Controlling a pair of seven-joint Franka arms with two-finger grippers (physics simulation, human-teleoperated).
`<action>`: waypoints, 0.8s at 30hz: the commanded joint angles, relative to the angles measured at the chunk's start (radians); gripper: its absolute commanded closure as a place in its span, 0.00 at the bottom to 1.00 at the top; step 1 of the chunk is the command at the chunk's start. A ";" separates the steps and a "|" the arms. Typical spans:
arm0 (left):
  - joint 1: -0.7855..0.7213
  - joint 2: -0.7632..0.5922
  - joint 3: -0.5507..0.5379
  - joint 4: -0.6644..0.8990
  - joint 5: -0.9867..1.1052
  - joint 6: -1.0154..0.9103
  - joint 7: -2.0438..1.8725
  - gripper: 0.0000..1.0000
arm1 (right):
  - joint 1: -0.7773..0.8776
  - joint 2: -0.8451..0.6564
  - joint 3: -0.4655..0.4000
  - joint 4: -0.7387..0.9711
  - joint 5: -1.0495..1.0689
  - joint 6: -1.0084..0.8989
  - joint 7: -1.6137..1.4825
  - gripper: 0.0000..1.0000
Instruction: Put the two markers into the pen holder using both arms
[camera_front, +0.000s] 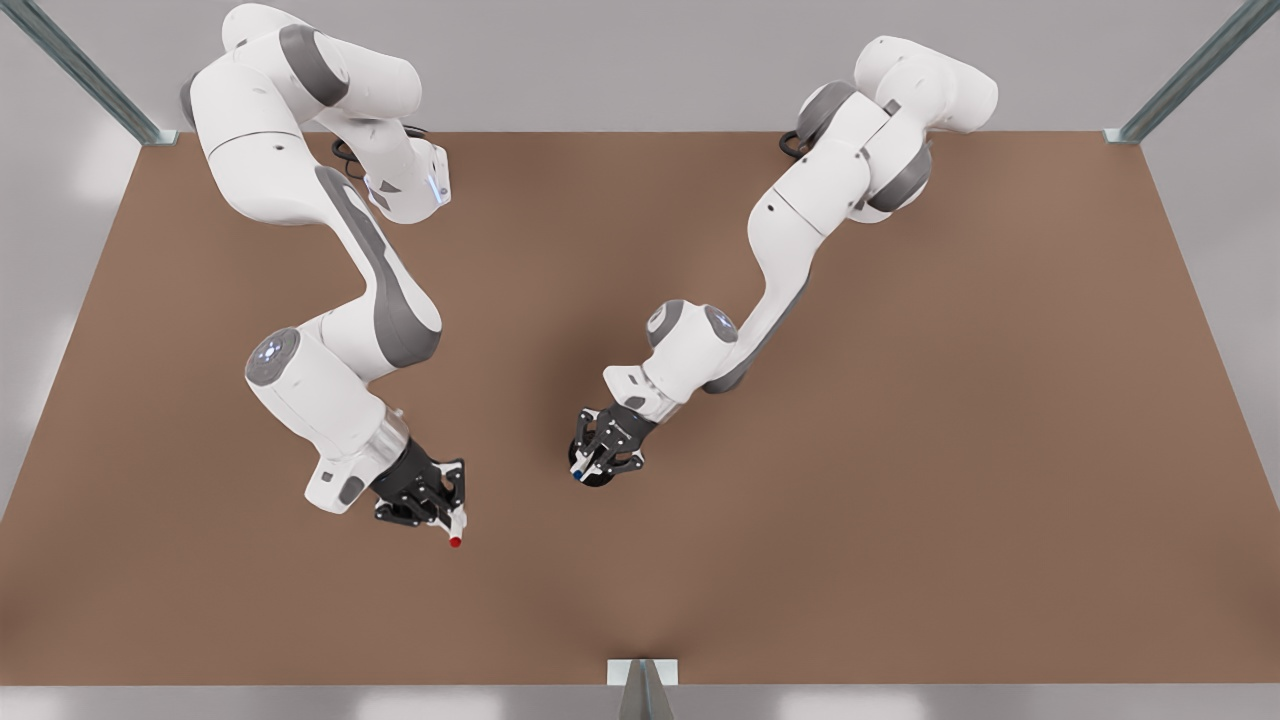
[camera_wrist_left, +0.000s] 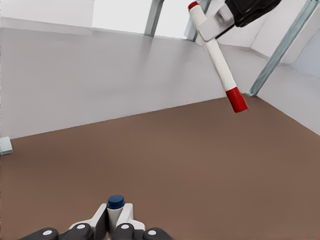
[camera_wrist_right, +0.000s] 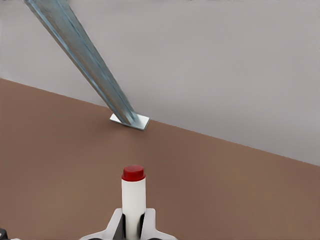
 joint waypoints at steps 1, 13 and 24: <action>-0.002 0.000 0.000 -0.002 0.015 0.049 0.067 0.79 | 0.000 -0.001 0.000 0.001 -0.014 0.045 0.052 0.79; 0.558 -0.175 -0.284 0.019 0.299 -0.892 0.037 0.00 | -0.003 -0.001 0.000 0.002 -0.012 0.047 0.050 0.79; 0.647 -0.665 0.134 0.070 0.468 -1.767 -0.373 0.00 | 0.055 0.017 0.101 -0.153 -0.011 0.458 0.053 0.79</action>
